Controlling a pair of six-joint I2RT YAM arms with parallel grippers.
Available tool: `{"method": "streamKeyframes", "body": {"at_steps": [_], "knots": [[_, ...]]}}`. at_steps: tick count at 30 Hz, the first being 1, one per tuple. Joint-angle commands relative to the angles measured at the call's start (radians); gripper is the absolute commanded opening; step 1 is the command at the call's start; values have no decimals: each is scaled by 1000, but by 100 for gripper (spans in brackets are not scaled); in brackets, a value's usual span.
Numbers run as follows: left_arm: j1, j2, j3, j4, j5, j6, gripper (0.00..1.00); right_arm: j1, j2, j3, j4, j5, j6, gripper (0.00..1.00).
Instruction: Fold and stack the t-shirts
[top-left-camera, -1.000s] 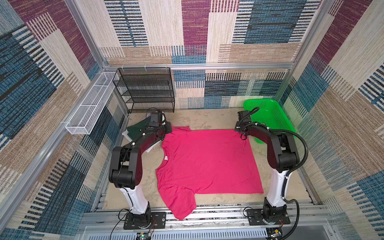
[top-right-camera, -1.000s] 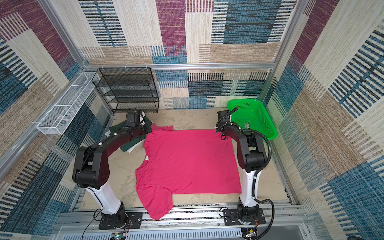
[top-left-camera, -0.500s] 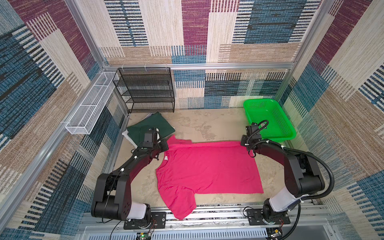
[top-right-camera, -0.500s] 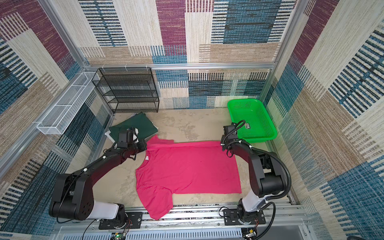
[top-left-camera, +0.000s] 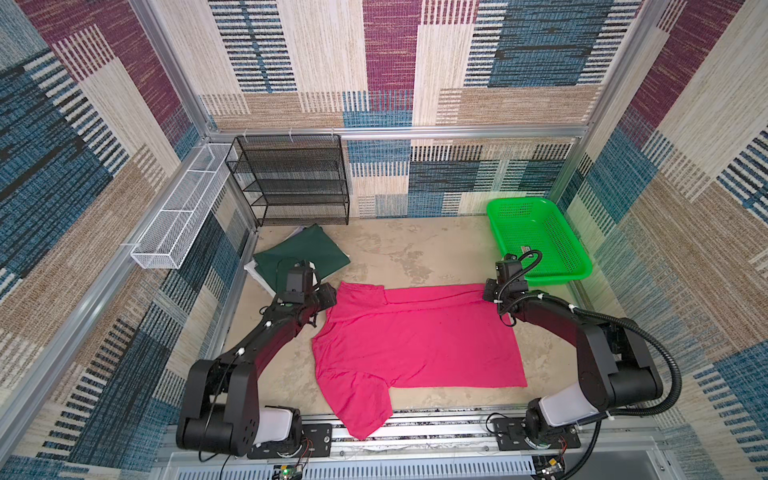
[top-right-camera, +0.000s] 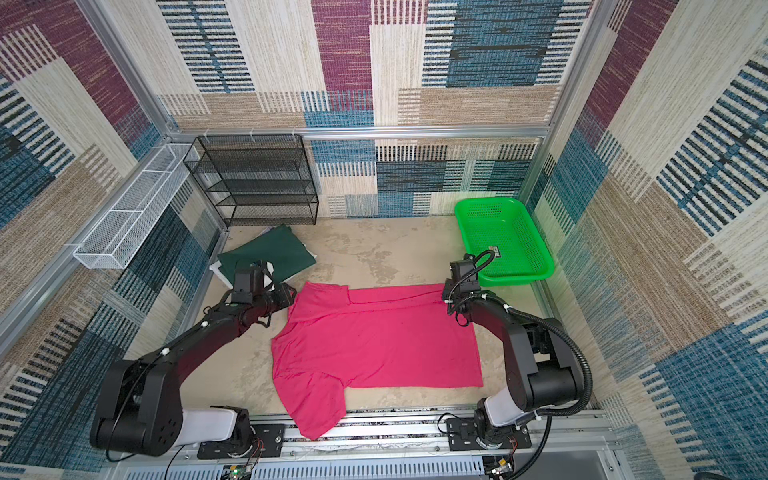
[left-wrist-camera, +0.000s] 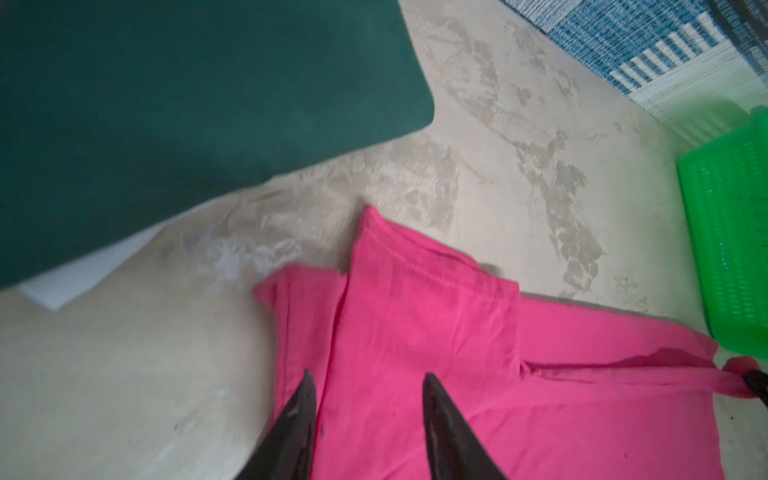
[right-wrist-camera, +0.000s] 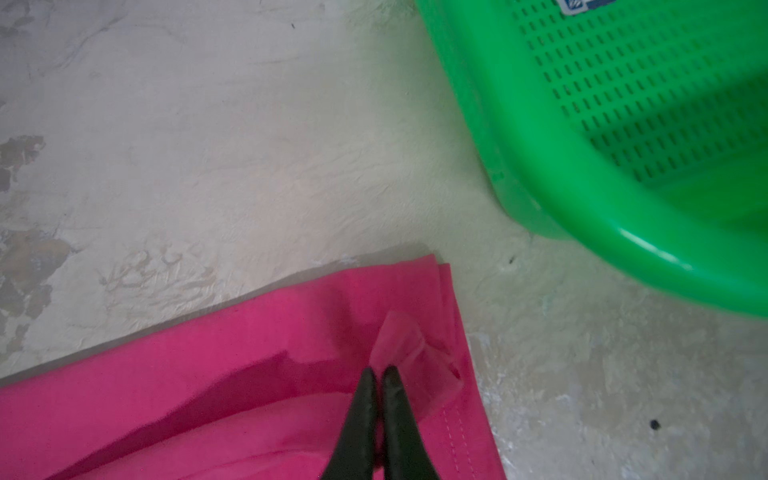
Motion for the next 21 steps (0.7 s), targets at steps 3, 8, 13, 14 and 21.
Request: {"method": "streamKeyframes", "body": {"at_steps": [3, 8, 13, 14, 21], "knots": [[-5, 182, 168, -85, 35, 80, 40, 1, 1, -3, 28, -4, 9, 8], [-25, 312, 273, -119, 16, 110, 37, 1, 6, -4, 30, -6, 7, 8], [-41, 397, 339, -135, -46, 120, 37, 1, 18, -3, 31, -22, 6, 8], [-41, 412, 350, -136, -52, 122, 37, 1, 19, -3, 33, -25, 6, 8], [-47, 501, 422, -164, -73, 142, 35, 1, 31, -1, 37, -24, 2, 7]]}}
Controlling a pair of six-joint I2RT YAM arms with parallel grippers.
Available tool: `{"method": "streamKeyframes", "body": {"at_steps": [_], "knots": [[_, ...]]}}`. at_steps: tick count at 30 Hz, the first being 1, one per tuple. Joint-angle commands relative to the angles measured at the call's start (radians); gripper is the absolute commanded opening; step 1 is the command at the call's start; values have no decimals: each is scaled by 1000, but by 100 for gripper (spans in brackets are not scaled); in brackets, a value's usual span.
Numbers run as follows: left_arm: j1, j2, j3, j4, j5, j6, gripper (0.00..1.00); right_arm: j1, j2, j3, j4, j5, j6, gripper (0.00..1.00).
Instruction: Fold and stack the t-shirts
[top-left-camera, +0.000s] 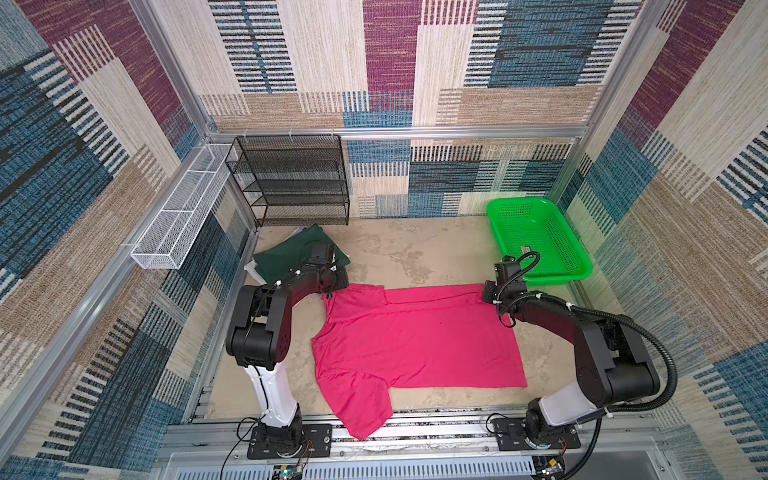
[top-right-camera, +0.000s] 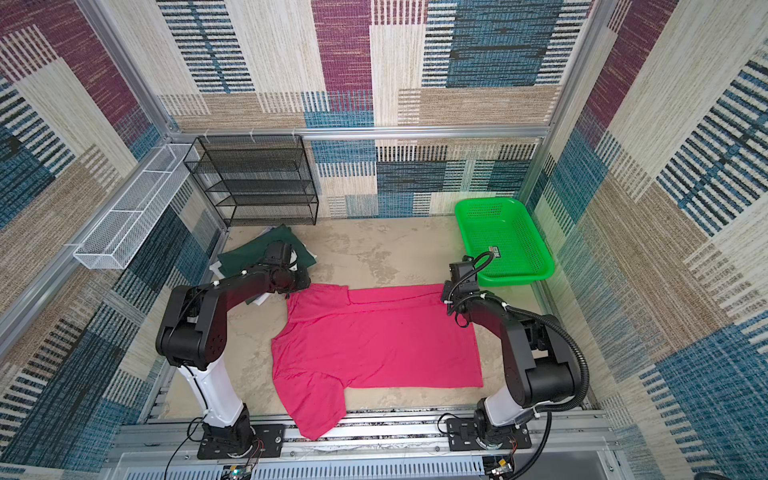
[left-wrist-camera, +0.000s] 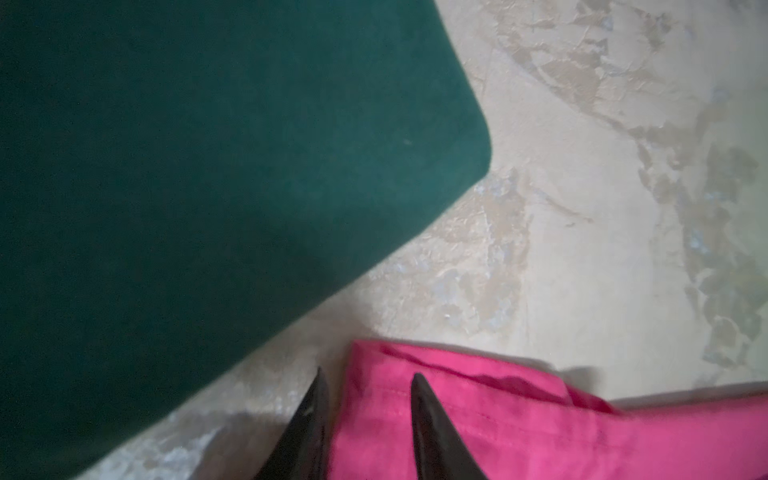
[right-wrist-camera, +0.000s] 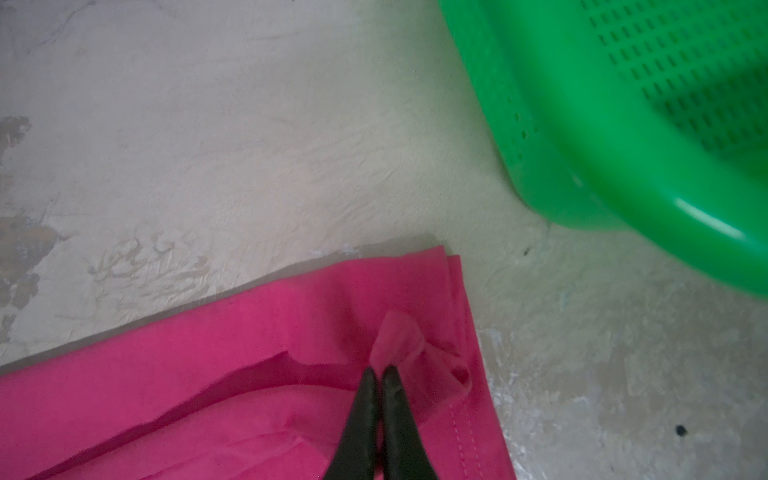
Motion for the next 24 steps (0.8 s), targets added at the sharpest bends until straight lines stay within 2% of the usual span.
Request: {"method": "streamKeyframes", "body": {"at_steps": [1, 12, 18, 24], "knots": [[-5, 24, 19, -18, -15, 39, 34, 1, 7, 3, 31, -5, 3, 7], [-19, 45, 38, -7, -9, 45, 20, 1, 24, 14, 35, -11, -1, 7], [-20, 27, 43, -14, -7, 54, 0, 1, 25, 13, 32, -11, -3, 7], [-22, -73, 55, -61, -6, 84, 0, 1, 2, 30, 4, -20, 1, 6]]}}
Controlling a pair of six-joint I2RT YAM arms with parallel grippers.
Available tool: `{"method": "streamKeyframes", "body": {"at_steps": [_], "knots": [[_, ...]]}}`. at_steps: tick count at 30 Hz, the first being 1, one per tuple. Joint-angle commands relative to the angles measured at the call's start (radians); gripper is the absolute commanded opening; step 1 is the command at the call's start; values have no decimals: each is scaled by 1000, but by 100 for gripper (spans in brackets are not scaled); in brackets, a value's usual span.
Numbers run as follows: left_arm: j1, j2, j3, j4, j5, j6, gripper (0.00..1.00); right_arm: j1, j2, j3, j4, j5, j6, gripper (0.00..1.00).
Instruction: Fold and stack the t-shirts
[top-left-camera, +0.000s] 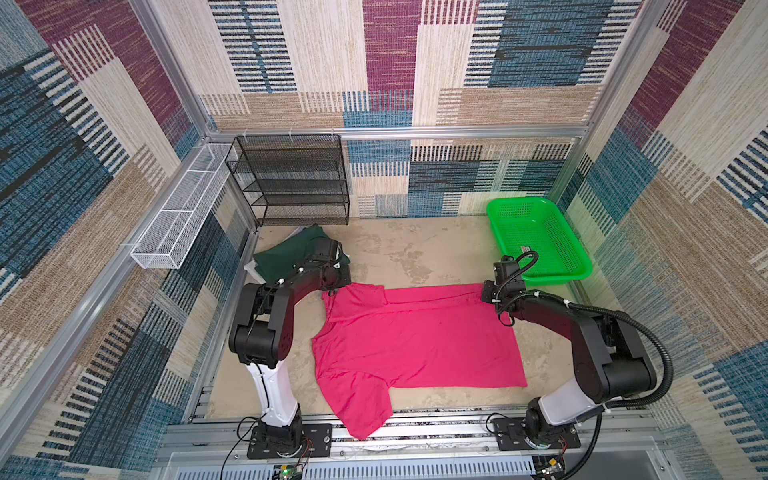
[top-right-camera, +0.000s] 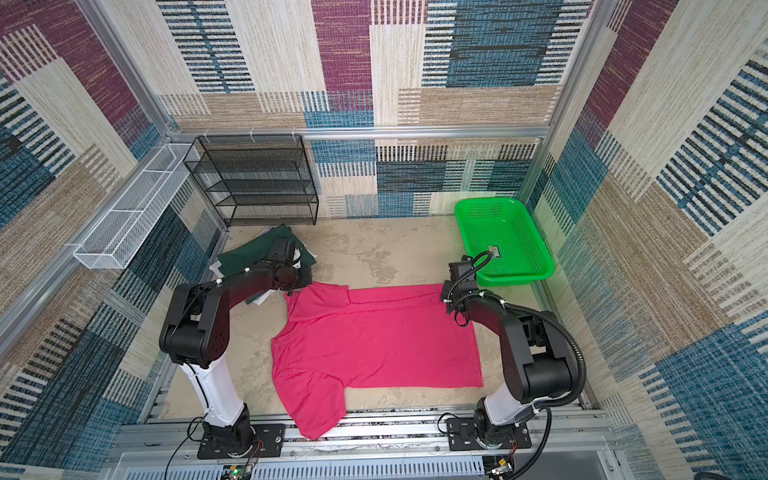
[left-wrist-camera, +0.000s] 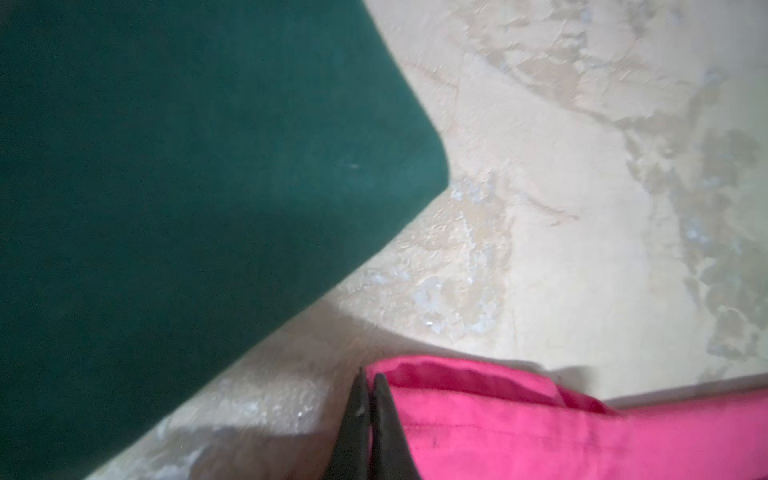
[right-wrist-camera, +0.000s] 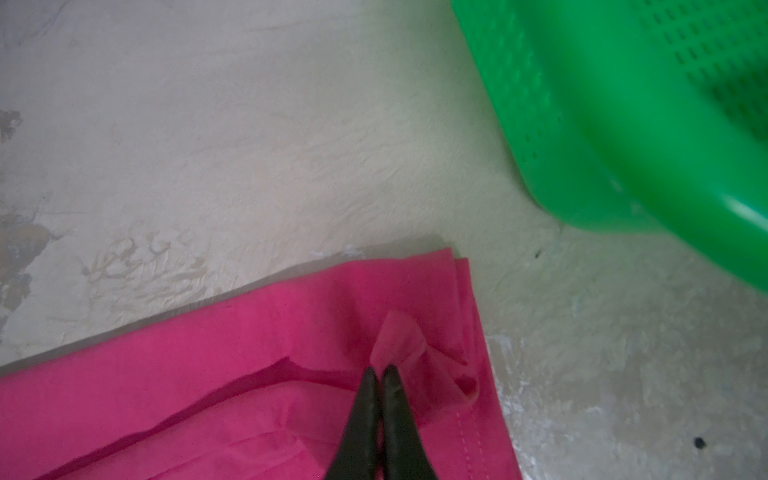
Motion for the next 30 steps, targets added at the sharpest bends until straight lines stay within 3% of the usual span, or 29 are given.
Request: {"method": "streamKeyframes", "body": {"at_steps": [1, 9, 19, 30], "knots": [[0, -70, 19, -35, -8, 42, 0, 0, -27, 13, 3, -13, 2, 6], [1, -222, 121, -104, -28, 102, 0, 1, -45, 114, -34, -4, -36, 6], [7, -213, 338, -185, -35, 163, 0, 1, -26, 210, -15, 62, -107, 7], [7, -324, 169, -131, -22, 127, 0, 1, -75, 115, 52, 84, -115, 7]]}}
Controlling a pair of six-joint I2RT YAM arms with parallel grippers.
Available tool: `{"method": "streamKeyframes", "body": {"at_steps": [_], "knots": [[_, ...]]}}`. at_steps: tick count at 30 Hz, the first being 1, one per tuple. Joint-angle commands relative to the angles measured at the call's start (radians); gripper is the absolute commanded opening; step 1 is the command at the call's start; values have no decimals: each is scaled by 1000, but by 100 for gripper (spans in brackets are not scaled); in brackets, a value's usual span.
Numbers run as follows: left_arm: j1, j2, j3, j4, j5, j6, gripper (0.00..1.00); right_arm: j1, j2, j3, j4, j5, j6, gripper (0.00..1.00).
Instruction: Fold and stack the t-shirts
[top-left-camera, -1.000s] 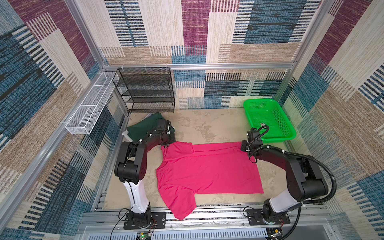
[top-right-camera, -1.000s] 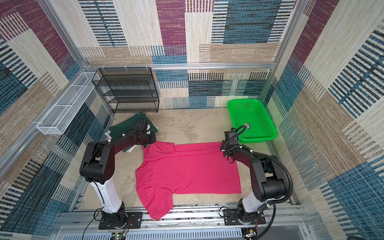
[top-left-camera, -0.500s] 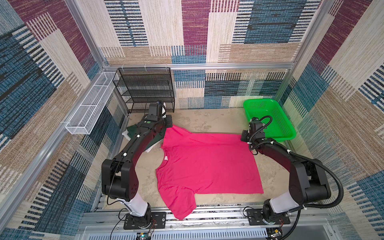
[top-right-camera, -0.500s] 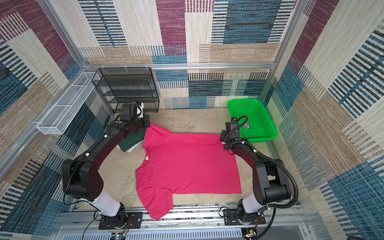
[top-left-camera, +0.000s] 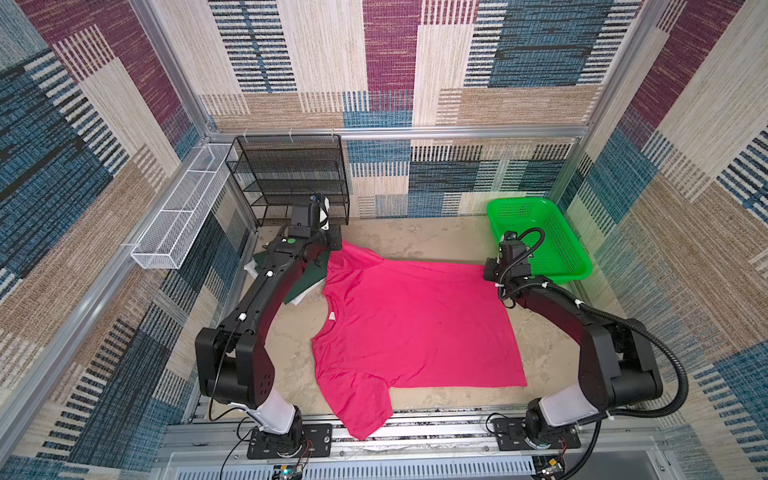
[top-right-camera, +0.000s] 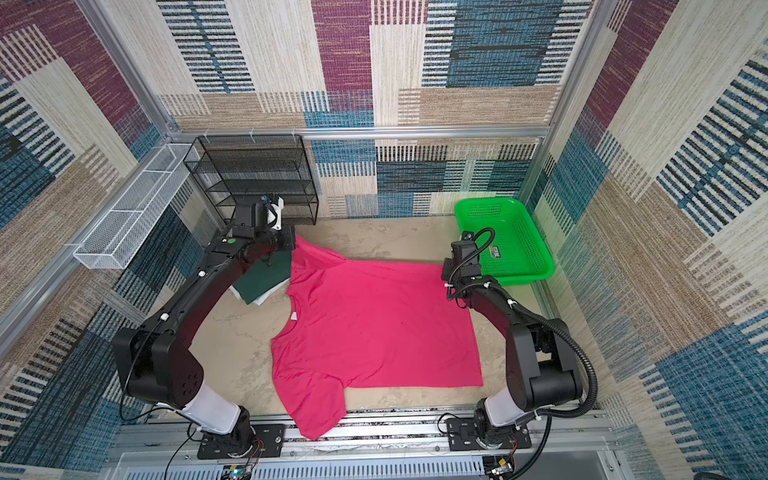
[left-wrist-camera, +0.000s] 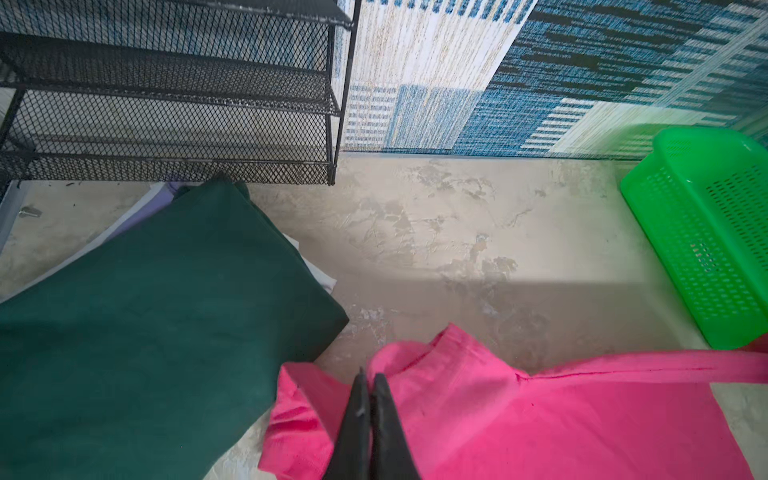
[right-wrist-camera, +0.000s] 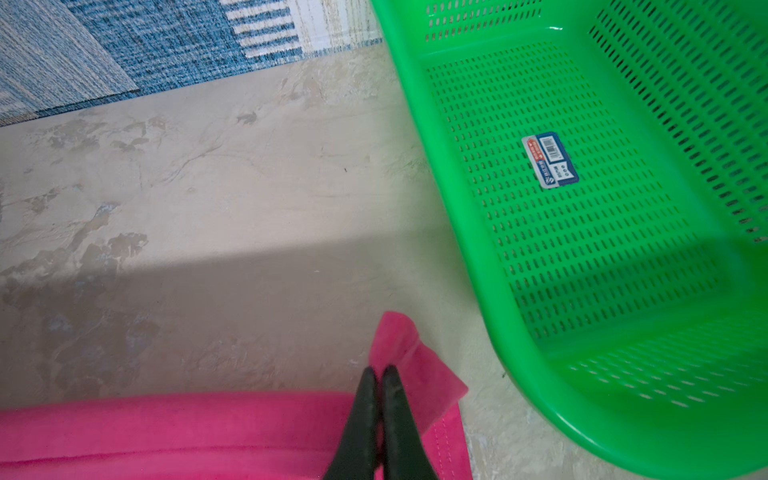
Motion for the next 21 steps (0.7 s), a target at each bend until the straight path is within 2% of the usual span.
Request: {"method": "streamKeyframes", "body": {"at_steps": [1, 10, 21], "knots": [[1, -52, -59, 36, -3, -10, 0, 0, -22, -26, 55, 37, -11, 7], [2, -200, -252, 73, -13, -67, 0, 1, -85, -121, 79, 48, 2, 8], [1, -395, -452, 40, 3, -144, 0, 0, -133, -217, 74, 22, 46, 8]]}}
